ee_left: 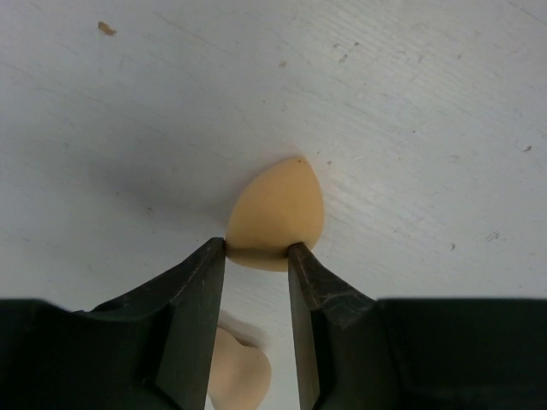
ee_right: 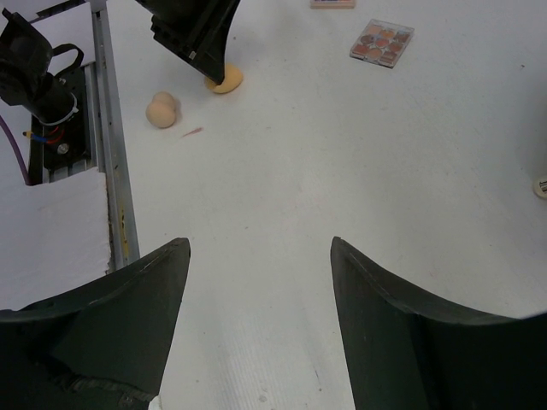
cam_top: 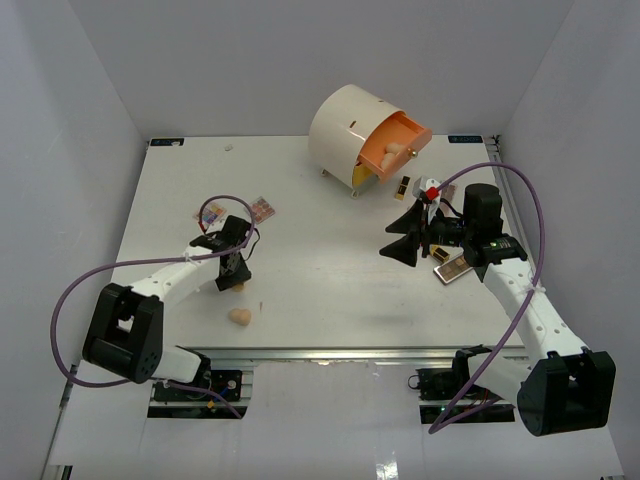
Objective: Organize the makeup
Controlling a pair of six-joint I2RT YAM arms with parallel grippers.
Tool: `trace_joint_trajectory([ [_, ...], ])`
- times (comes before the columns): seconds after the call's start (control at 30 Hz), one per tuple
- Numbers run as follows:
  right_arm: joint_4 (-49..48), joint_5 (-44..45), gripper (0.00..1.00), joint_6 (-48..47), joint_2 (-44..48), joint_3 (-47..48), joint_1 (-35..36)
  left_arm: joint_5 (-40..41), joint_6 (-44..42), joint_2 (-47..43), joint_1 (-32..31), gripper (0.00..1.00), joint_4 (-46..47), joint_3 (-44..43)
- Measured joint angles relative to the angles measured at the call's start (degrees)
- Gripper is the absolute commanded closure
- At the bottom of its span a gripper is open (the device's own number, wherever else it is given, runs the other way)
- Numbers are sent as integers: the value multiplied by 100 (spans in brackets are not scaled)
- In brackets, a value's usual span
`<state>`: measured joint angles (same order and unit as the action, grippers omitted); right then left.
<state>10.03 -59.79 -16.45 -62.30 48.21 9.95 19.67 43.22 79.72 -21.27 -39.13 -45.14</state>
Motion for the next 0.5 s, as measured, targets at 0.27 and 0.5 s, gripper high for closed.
trace_joint_trajectory([
  [0.27,2,-7,27,-1,0,0,-14,-341,-234,263,134,52,303,-125],
  [0.5,2,-37,27,0,-2,0,-19,-629,-420,359,178,98,474,-215],
])
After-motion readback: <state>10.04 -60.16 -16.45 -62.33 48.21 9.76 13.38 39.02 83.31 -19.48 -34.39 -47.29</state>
